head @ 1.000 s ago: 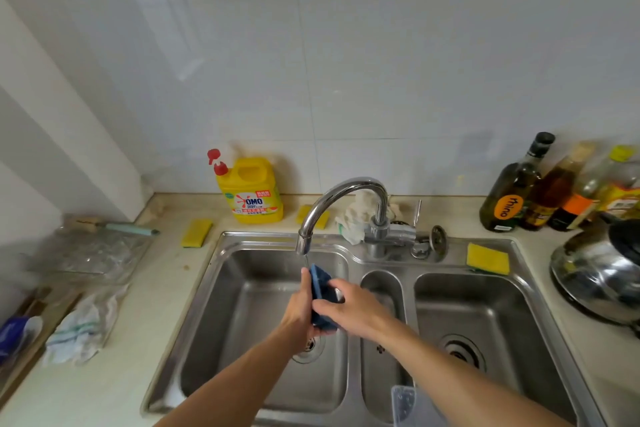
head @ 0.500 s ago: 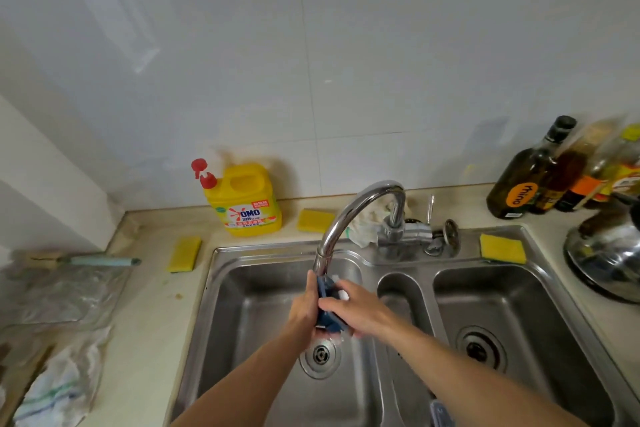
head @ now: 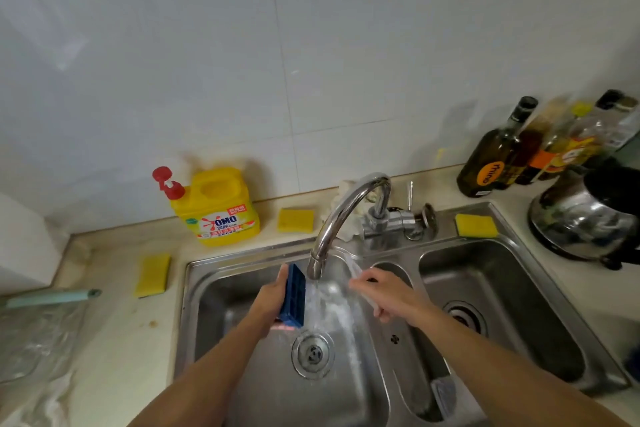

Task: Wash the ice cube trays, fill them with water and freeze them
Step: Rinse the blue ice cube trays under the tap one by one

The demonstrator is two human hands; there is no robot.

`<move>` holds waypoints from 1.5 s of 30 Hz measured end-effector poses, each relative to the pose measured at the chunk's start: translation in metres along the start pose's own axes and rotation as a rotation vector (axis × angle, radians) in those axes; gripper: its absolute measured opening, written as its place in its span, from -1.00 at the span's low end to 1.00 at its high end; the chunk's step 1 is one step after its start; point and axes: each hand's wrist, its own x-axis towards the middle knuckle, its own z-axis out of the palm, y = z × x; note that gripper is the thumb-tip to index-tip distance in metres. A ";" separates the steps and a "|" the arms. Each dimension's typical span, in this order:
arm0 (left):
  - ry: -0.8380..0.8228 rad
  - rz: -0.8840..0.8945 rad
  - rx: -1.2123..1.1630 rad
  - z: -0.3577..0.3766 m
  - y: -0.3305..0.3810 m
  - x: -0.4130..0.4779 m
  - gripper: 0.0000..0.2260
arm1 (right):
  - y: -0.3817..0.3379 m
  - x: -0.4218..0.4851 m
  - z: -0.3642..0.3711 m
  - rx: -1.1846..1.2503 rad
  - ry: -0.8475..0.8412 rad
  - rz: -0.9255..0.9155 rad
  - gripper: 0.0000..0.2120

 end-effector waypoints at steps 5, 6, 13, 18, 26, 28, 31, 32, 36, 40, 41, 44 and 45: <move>-0.064 0.098 0.035 0.037 -0.002 -0.006 -0.43 | 0.011 -0.011 0.017 -0.116 0.019 -0.051 -0.23; -0.046 0.108 -0.013 0.039 0.001 -0.006 -0.45 | 0.012 -0.013 0.016 -0.142 0.028 -0.072 -0.22; -0.011 0.066 -0.237 0.056 0.013 -0.015 -0.74 | 0.035 -0.030 -0.016 -0.335 0.040 -0.087 -0.43; 0.091 0.085 -0.403 0.062 0.024 -0.025 -0.58 | 0.064 -0.045 -0.034 -0.444 0.058 -0.066 -0.36; 0.095 0.090 -0.514 0.078 0.015 -0.030 -0.66 | 0.125 -0.069 -0.055 -0.676 -0.009 -0.069 -0.36; 0.048 0.096 -0.508 0.078 0.011 -0.027 -0.71 | 0.141 -0.075 -0.058 -0.697 -0.017 -0.099 -0.40; 0.022 0.093 -0.513 0.082 0.007 -0.028 -0.70 | 0.161 -0.083 -0.060 -0.796 -0.075 -0.136 -0.39; 0.023 0.094 -0.526 0.082 0.007 -0.029 -0.69 | 0.167 -0.085 -0.059 -0.831 -0.095 -0.141 -0.38; 0.108 0.099 -0.540 0.080 0.005 -0.028 -0.71 | 0.184 -0.093 -0.056 -0.953 -0.142 -0.211 -0.33; 0.151 0.093 -0.539 0.082 -0.003 -0.029 -0.69 | 0.192 -0.104 -0.052 -1.107 -0.164 -0.211 -0.16; 0.159 0.090 -0.538 0.083 -0.004 -0.029 -0.69 | 0.192 -0.107 -0.051 -1.128 -0.164 -0.217 -0.14; 0.170 0.076 -0.545 0.087 -0.006 -0.033 -0.72 | 0.189 -0.110 -0.050 -1.169 -0.181 -0.212 -0.15; 0.163 0.069 -0.550 0.088 -0.007 -0.034 -0.73 | 0.188 -0.111 -0.050 -1.183 -0.182 -0.211 -0.16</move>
